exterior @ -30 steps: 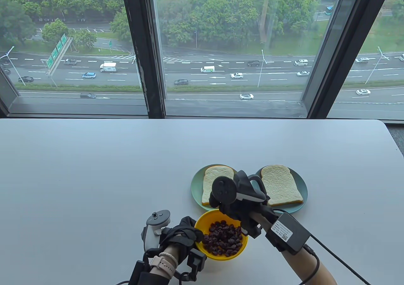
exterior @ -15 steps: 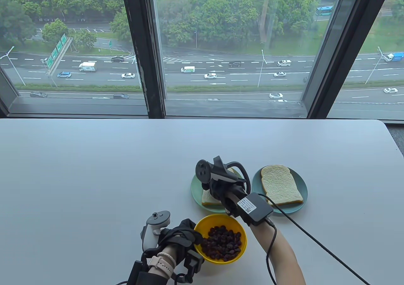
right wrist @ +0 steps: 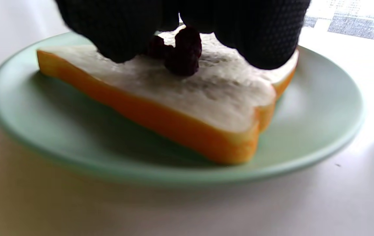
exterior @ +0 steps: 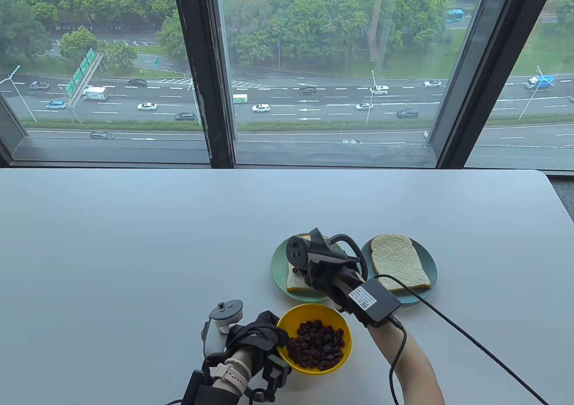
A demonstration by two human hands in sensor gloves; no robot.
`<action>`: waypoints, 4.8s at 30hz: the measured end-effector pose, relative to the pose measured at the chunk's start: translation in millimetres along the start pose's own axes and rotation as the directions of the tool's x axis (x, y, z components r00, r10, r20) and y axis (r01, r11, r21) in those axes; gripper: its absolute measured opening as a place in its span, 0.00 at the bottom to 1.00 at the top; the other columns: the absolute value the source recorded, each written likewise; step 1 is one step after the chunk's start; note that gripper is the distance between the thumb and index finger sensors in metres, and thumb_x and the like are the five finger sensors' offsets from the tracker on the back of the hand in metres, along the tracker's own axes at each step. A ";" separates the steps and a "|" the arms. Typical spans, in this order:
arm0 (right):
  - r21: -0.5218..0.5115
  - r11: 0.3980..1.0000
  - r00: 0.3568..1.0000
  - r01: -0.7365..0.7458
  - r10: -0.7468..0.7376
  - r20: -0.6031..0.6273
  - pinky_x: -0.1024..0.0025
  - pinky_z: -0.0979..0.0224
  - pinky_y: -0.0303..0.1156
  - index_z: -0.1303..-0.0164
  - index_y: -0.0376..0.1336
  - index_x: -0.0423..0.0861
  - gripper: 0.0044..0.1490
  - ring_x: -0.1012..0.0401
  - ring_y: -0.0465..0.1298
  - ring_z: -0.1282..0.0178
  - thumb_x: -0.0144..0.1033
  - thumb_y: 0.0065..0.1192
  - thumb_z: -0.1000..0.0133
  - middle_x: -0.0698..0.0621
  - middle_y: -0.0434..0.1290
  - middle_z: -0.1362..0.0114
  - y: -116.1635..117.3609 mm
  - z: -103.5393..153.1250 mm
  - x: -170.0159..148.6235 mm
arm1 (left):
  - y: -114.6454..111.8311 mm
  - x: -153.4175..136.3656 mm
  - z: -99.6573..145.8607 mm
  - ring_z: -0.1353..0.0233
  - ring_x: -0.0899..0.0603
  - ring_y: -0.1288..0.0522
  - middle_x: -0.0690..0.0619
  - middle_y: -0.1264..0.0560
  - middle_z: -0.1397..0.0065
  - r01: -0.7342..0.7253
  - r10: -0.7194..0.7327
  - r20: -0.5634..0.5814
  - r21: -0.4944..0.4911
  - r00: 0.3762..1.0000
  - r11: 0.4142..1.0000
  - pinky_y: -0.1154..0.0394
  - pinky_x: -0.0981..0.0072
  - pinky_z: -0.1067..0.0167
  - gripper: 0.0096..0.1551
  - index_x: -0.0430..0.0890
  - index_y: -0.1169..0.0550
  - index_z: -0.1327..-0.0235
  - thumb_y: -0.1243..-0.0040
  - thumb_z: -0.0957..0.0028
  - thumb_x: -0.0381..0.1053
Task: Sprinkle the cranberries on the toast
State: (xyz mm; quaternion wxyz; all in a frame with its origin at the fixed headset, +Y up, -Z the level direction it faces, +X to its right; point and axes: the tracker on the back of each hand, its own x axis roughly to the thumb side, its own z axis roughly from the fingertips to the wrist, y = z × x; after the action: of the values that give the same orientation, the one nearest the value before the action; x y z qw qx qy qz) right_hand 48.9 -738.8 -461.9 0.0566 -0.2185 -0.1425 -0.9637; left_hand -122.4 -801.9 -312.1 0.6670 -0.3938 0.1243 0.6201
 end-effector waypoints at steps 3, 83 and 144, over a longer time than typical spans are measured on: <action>-0.039 0.999 0.999 0.034 -0.034 0.002 0.68 0.39 0.77 0.32 0.50 0.56 0.42 0.51 0.64 0.31 0.44 0.62 0.56 0.48 0.53 0.26 -5.3 16.5 -8.6 | 1.0 -0.3 -0.8 0.60 0.36 0.26 0.40 0.32 0.50 0.003 -0.003 0.002 0.007 1.000 1.000 0.11 0.58 0.75 0.26 0.50 0.37 0.45 0.39 0.54 0.41; -0.242 0.965 0.984 0.102 -0.134 -0.119 0.86 0.58 0.86 0.60 0.69 0.65 0.20 0.63 0.81 0.54 0.39 0.70 0.61 0.60 0.73 0.42 -12.2 -36.5 -21.9 | -9.7 -1.1 -3.1 0.59 0.36 0.27 0.39 0.34 0.49 -0.046 0.047 0.046 -0.017 0.998 0.999 0.11 0.58 0.74 0.27 0.50 0.39 0.45 0.40 0.53 0.41; -0.289 0.948 0.902 -0.131 0.235 0.363 0.84 0.59 0.87 0.61 0.69 0.64 0.24 0.60 0.79 0.46 0.39 0.74 0.67 0.60 0.73 0.43 7.3 137.1 52.3 | -16.3 4.3 6.8 0.58 0.36 0.27 0.40 0.34 0.48 -0.057 0.054 0.087 0.032 0.995 0.998 0.10 0.59 0.73 0.28 0.51 0.40 0.45 0.40 0.53 0.40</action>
State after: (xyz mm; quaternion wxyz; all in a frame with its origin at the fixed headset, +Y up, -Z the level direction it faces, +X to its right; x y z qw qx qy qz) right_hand 58.7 -707.2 -318.8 0.0889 -0.4252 -0.0033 -0.9007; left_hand -108.6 -792.9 -304.4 0.6609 -0.3517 0.1172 0.6526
